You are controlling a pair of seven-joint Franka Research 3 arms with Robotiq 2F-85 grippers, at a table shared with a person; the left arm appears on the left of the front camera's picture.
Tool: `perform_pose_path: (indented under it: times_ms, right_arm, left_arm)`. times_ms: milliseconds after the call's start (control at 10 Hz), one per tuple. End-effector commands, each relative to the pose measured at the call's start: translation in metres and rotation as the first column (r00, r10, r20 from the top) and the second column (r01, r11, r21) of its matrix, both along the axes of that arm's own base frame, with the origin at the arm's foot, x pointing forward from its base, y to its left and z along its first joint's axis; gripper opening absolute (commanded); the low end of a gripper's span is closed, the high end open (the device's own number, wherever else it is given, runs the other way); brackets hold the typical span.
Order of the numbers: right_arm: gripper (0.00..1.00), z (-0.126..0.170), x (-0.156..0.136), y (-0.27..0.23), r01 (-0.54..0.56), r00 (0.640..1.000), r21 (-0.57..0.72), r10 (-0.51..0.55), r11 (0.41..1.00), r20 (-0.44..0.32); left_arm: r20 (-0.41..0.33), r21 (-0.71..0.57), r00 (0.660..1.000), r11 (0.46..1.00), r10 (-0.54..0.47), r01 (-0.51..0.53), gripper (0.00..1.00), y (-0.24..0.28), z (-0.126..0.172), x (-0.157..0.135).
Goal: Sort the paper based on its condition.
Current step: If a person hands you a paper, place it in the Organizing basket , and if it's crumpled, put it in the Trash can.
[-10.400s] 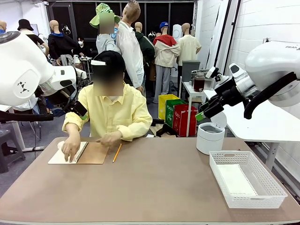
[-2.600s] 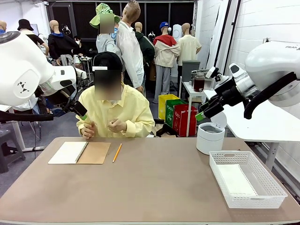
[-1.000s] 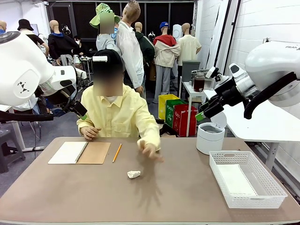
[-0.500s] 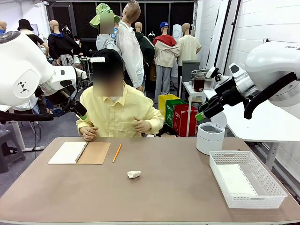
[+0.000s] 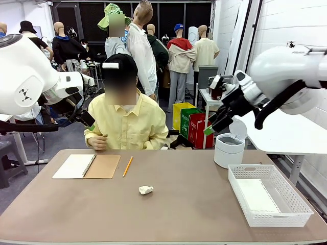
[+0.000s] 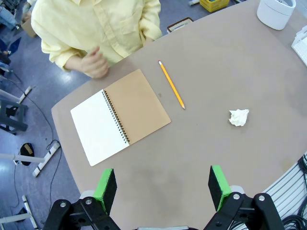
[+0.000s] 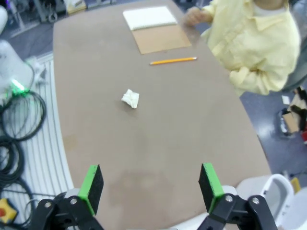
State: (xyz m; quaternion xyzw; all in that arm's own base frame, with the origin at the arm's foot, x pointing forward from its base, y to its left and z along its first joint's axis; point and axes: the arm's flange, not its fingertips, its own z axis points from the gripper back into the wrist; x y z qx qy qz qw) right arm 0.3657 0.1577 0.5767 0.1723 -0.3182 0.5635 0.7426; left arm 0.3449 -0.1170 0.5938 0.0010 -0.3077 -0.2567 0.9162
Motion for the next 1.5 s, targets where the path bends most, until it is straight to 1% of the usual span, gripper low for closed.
perform_pose_path:
  times_ms: [0, 400, 600, 700, 1100, 1200, 1400]
  right_arm:
    - [1.0, -0.002, 0.014, 0.027, -0.079, 0.995, -0.102, 0.084, 0.992, 0.049]
    - [1.0, -0.025, 0.028, 0.087, -0.191, 0.976, -0.235, 0.209, 0.953, 0.054]
    - [1.0, -0.029, 0.03, 0.1, -0.197, 0.975, -0.273, 0.218, 0.942, 0.048]
    - [1.0, -0.03, 0.021, 0.091, -0.192, 0.979, -0.227, 0.202, 0.955, 0.022]
    - [1.0, -0.03, 0.021, 0.091, -0.192, 0.979, -0.227, 0.202, 0.955, 0.022]
    - [1.0, -0.028, 0.024, 0.094, -0.193, 0.978, -0.236, 0.205, 0.952, 0.031]
    - [1.0, -0.045, 0.041, 0.129, -0.234, 0.969, -0.293, 0.249, 0.927, 0.014]
  left_arm:
    - [-0.007, -0.001, 1.0, 1.0, 0.0, 0.0, 1.0, 0.001, 0.0, 0.0]
    - [-0.007, -0.001, 1.0, 1.0, 0.0, 0.0, 1.0, 0.001, 0.0, 0.0]
    - [-0.007, -0.001, 1.0, 1.0, 0.0, 0.0, 1.0, 0.001, 0.0, 0.0]
    - [-0.007, -0.001, 1.0, 1.0, 0.0, 0.0, 1.0, 0.001, 0.0, 0.0]
    - [-0.007, -0.001, 1.0, 1.0, 0.0, 0.0, 1.0, 0.001, 0.0, 0.0]
    - [-0.007, -0.001, 1.0, 1.0, 0.0, 0.0, 1.0, 0.001, 0.0, 0.0]
    - [-0.007, -0.001, 1.0, 1.0, 0.0, 0.0, 1.0, 0.001, 0.0, 0.0]
